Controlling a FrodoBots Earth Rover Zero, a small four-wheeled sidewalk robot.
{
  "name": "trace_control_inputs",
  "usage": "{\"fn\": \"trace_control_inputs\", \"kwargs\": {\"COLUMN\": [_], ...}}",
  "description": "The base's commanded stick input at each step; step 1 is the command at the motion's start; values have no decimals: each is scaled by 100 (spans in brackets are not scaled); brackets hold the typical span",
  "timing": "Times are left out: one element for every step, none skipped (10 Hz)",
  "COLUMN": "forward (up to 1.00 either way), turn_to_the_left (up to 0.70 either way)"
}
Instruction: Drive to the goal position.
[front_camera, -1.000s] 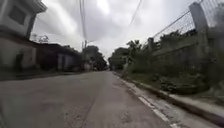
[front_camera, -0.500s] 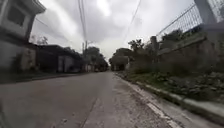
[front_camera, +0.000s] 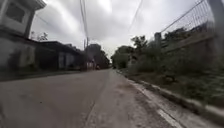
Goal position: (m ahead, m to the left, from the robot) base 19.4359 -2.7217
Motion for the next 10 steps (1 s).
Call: {"fn": "trace_control_inputs", "kwargs": {"forward": [70,70,70,70,70,70,70,70,70,70], "turn_to_the_left": [0,0,0,0,0,0,0,0,0,0]}}
